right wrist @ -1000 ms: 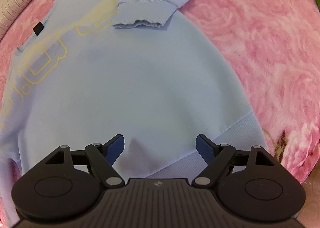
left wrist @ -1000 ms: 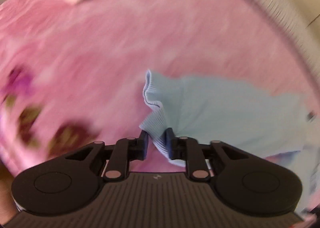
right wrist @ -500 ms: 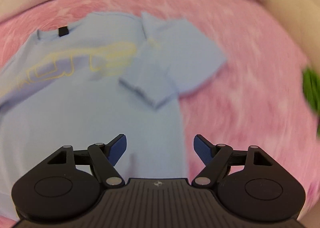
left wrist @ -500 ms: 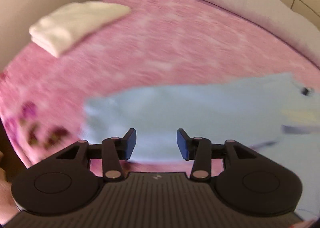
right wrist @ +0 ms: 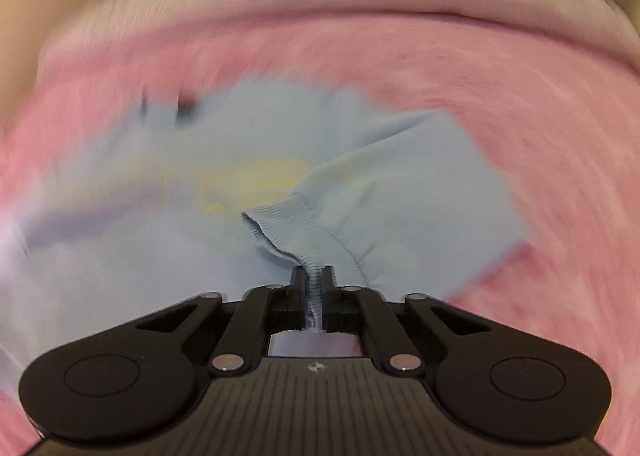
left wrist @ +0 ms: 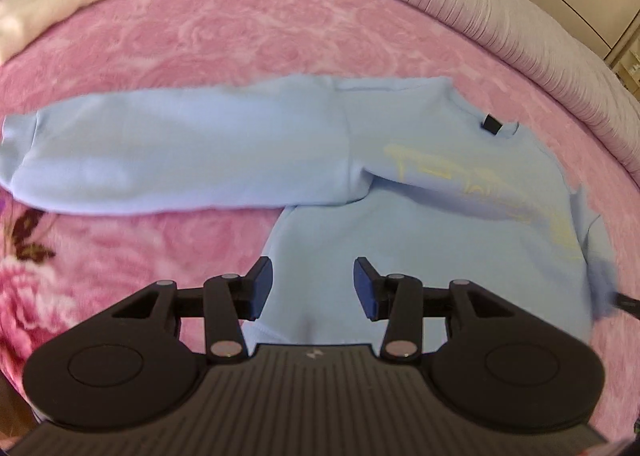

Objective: Fold clothes

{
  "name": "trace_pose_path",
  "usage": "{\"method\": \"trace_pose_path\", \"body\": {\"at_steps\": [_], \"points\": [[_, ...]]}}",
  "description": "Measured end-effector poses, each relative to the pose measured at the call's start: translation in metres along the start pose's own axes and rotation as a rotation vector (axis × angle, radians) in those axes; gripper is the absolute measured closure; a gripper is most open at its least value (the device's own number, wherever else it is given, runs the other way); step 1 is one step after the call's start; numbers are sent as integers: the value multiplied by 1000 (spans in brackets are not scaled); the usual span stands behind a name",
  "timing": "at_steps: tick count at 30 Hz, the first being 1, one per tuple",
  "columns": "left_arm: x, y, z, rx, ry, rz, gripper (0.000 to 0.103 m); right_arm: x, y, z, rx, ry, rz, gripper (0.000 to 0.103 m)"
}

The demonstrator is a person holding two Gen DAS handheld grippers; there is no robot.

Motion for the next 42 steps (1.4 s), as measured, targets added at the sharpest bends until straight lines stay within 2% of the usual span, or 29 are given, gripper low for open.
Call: {"method": "trace_pose_path", "body": {"at_steps": [4, 6, 8, 12, 13, 15, 17, 19, 21, 25, 28, 31, 34, 36, 38, 40, 41, 42], "points": [[-2, 14, -7, -13, 3, -8, 64, 115, 4, -94, -497, 104, -188, 102], [-5, 19, -12, -14, -4, -5, 64, 160, -8, -138, -701, 90, -258, 101], [-9, 22, -17, -15, -15, 0, 64, 189, -26, -180, -889, 51, -281, 101], [-18, 30, -29, -43, -38, -5, 64, 193, -60, -236, -1029, -188, -209, 98], [-20, 33, -31, -57, -41, -8, 64, 185, -68, -246, -1058, -270, -157, 94], [-27, 43, -33, -78, -45, -12, 64, 170, -83, -263, -1100, -425, -58, 77], [-33, 58, -31, -98, -50, -19, 63, 158, -85, -262, -1059, -499, -12, 76], [-41, 76, -29, -124, -59, -31, 62, 139, -63, -240, -924, -438, -31, 71], [-52, 98, -28, -153, -74, -42, 61, 113, -36, -211, -770, -378, -29, 58], [-86, 142, -29, -208, -123, -42, 58, 41, 25, -144, -450, -227, 23, 57], [-120, 172, -32, -259, -153, -16, 57, -20, 62, -92, -305, -86, 109, 53], [-152, 194, -36, -314, -168, 11, 54, -79, 95, -39, -129, -11, 165, 50], [-183, 203, -40, -385, -178, 55, 48, -125, 117, 0, 7, 3, 180, 48], [-205, 208, -42, -434, -185, 87, 48, -154, 134, 21, 76, 14, 176, 35], [-220, 206, -40, -469, -168, 106, 51, -176, 147, 31, 139, 9, 162, 32], [-227, 201, -39, -491, -179, 111, 60, -194, 156, 39, 197, -10, 154, 30], [-229, 200, -39, -500, -191, 105, 65, -202, 159, 41, 217, -17, 154, 27], [-229, 201, -40, -510, -203, 94, 81, -211, 163, 40, 229, -20, 159, 27]]}}
Point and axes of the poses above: each gripper's, at about its wrist camera, not at the fingertips, and x roughly against the way its jaws point, z to its left, y to its top, the point moved 2 cm from there along -x, roughly the way its jaws point, and after that the axes turned 4 degrees about y, right-handed, at the moved point
